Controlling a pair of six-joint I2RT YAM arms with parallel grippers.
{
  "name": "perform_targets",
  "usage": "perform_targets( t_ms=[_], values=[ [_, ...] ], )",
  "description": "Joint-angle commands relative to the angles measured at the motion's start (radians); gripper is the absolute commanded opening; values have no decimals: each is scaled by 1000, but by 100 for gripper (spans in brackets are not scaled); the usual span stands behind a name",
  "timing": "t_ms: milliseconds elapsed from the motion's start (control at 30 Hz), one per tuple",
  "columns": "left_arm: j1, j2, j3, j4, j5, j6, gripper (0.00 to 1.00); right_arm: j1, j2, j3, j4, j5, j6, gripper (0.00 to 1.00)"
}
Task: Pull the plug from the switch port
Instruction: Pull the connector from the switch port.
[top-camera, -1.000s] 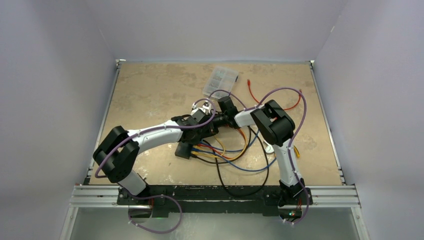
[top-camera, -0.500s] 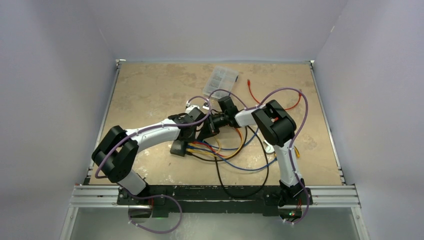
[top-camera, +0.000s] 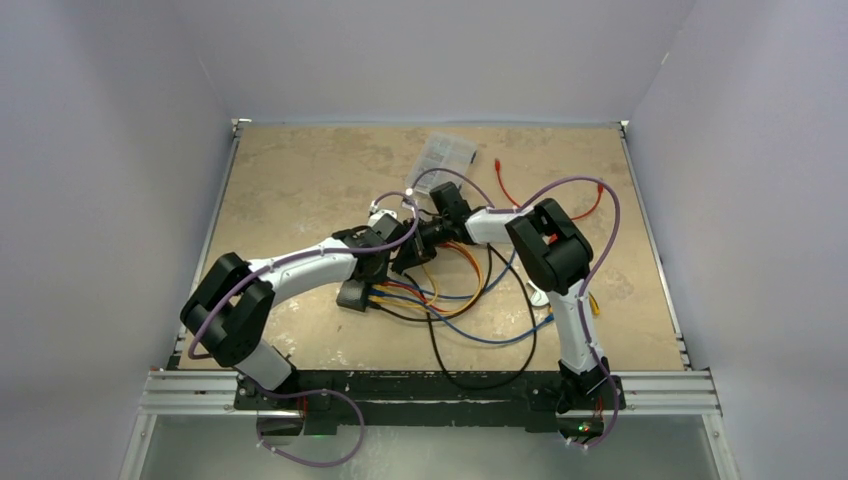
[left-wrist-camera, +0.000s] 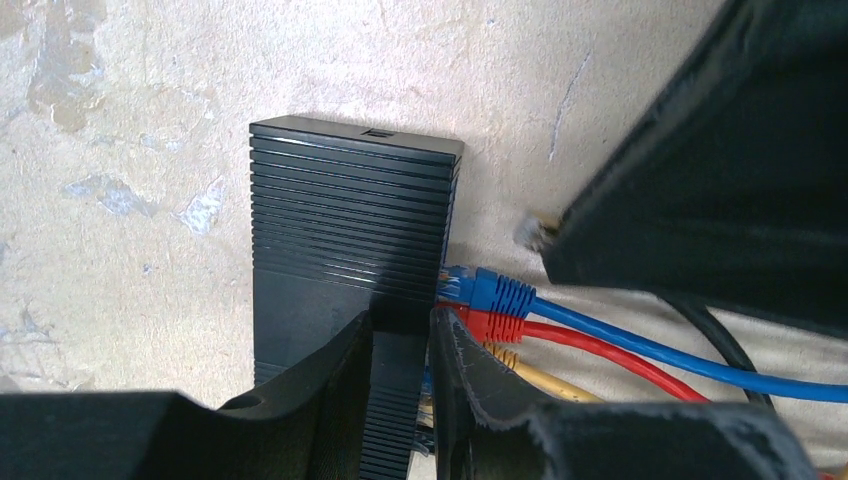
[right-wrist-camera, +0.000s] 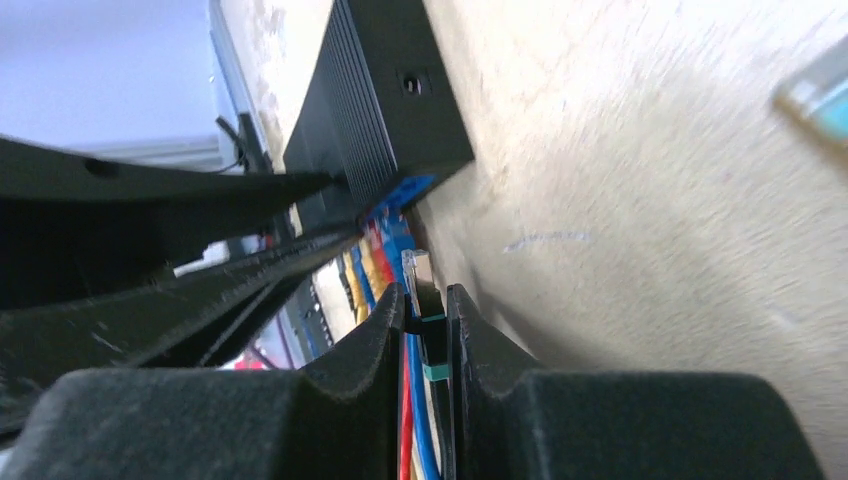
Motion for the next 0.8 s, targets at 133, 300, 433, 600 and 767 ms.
perform_targets(
  t_ms=[133, 300, 433, 600, 767],
  values=[
    [16, -11, -61, 22, 92, 16, 25, -24, -78, 191, -138, 240, -36, 0],
    [17, -49, -55, 58, 157, 13, 31, -27, -113, 235, -169, 348, -56, 20],
    [35, -107, -51, 102, 240, 9, 40, -24, -148, 211, -196, 439, -92, 45],
    [122, -196, -71, 179, 421, 3, 47, -17, -205, 133, -226, 498, -124, 57],
    [245, -265, -99, 238, 573, -4, 52, 2, -254, 63, -252, 529, -145, 58]
  ],
)
